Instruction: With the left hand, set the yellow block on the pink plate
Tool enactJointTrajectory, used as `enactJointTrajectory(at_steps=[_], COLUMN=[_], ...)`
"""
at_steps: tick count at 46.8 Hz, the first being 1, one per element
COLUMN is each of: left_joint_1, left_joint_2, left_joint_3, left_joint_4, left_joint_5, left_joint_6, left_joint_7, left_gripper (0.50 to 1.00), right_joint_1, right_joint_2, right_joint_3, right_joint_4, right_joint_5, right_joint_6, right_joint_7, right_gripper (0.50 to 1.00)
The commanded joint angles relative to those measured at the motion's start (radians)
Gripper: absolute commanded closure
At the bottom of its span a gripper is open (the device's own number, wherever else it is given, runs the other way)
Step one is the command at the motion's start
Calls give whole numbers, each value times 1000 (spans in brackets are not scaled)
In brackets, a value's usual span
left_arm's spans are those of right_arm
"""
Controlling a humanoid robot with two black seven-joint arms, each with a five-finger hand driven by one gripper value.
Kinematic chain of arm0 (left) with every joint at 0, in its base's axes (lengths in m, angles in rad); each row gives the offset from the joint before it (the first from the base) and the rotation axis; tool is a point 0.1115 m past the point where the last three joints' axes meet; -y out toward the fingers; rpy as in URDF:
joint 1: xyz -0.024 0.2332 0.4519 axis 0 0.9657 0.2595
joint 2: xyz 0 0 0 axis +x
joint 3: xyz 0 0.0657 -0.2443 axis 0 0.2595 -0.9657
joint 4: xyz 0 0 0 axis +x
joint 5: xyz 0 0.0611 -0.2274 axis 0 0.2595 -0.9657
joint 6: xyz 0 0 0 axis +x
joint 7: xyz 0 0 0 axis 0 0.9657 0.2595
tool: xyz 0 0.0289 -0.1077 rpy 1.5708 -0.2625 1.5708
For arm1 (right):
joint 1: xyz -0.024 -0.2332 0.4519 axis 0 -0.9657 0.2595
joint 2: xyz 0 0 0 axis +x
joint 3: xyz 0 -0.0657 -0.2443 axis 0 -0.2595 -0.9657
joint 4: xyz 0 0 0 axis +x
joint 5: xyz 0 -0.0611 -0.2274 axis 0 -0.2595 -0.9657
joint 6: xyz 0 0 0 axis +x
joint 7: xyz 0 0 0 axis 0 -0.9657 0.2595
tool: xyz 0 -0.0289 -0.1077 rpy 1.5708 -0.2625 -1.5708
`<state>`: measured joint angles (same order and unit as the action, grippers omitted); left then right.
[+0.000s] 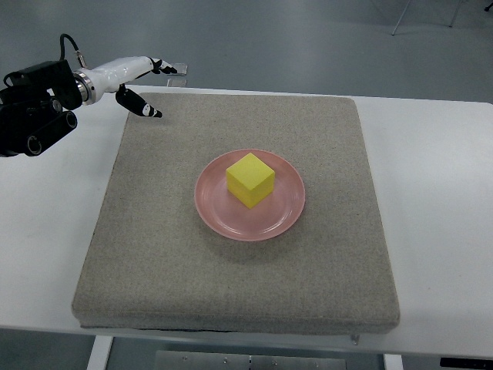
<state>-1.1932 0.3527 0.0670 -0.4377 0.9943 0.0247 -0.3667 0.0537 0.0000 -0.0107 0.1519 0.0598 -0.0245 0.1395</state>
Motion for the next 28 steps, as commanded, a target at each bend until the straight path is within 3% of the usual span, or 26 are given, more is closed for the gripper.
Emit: enactJointTrajectory(at_steps=[1,18,28], left_joint_1=[10,57,73], left_joint_2=[-37,-84,-83], left_joint_3=[-18,-50,-122], left_joint_4=[65,148,151], left_joint_5=[-49,-469,-710], left_joint_6=[0,-20,-120], left_joint_7=[9,52,37], left_gripper=[611,615,619], right_joint_1=[0,0,0], right_joint_2=[0,0,0], right_joint_3=[0,0,-2], right_joint_4=[0,0,0], right_joint_5=[0,0,0], right_joint_6=[0,0,0], right_joint_7=[0,0,0], right_gripper=[576,576,576])
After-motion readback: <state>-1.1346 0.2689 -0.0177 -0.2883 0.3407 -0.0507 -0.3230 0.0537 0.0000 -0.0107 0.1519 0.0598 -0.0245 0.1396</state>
